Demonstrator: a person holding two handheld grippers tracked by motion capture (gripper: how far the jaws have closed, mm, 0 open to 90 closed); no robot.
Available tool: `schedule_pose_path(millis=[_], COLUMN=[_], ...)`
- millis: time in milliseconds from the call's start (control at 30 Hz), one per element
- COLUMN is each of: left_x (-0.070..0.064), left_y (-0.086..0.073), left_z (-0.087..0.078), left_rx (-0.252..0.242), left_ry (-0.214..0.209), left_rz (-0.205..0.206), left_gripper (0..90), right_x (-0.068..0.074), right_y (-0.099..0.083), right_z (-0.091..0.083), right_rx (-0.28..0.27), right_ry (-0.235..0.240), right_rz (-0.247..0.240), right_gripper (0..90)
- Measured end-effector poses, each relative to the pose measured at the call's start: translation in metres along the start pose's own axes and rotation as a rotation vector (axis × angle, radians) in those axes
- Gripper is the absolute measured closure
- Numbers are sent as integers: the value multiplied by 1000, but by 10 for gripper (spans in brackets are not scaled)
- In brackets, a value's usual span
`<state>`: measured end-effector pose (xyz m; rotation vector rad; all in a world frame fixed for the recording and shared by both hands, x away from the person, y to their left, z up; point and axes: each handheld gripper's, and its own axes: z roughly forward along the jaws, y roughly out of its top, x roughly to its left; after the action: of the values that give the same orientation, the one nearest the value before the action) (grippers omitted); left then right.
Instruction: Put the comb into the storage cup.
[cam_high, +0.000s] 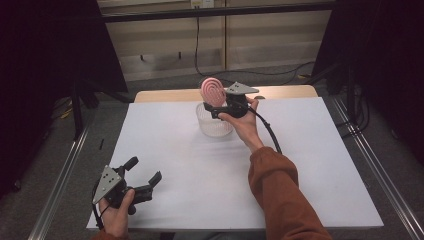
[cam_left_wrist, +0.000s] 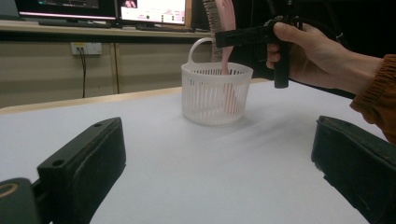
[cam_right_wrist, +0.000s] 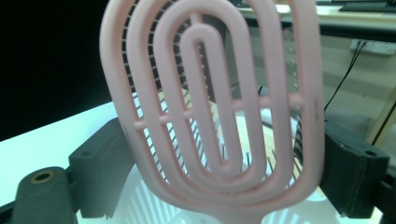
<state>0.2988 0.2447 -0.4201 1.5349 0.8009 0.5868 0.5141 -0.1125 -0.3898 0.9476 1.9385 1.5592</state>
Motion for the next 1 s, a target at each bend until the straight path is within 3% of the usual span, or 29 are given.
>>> schedule_pose_path(millis=[667,1000], left_x=[2,2], left_y=[0,0], left_z=[2,2], left_rx=[-2,3], left_ry=[6,4], left_rz=[-6,4], left_gripper=[31,31], right_x=[13,14], right_y=[-7,-6], right_z=[27,27], right_rx=[56,83], right_ry=[28,39], right_rz=[18,17], right_gripper=[119,109])
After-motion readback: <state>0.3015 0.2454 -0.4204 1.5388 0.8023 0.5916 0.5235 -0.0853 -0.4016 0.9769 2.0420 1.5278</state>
